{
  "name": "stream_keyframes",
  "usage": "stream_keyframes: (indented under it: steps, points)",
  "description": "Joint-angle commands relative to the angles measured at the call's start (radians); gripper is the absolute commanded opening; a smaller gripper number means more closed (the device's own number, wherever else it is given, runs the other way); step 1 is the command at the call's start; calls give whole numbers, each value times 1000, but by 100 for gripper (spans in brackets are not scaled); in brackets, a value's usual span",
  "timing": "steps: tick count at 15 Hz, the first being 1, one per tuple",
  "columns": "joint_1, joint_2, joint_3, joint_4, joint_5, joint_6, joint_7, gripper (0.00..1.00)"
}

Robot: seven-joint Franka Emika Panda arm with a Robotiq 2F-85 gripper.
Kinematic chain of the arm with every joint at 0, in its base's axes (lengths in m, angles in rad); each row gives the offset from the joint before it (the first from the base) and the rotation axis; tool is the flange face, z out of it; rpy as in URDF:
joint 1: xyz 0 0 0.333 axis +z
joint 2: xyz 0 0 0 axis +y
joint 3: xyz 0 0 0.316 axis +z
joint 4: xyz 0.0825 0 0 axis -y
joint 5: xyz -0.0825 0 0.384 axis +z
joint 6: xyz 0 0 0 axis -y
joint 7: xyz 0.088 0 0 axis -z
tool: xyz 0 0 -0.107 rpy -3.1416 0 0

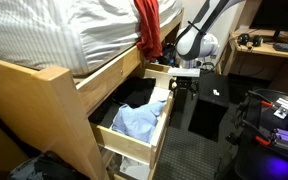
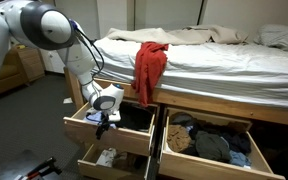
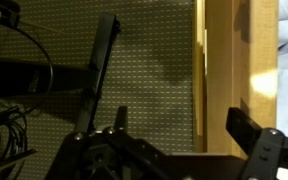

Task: Close the topmost drawer on the left

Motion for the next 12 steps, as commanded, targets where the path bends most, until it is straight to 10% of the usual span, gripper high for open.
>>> stream_keyframes:
  steps: [1, 5, 12]
  points:
    - [10, 9, -5, 20, 3, -6, 7, 100]
    - [15, 24, -5, 43, 2, -8, 12, 100]
    - [33, 175, 54, 134, 68, 378, -38, 100]
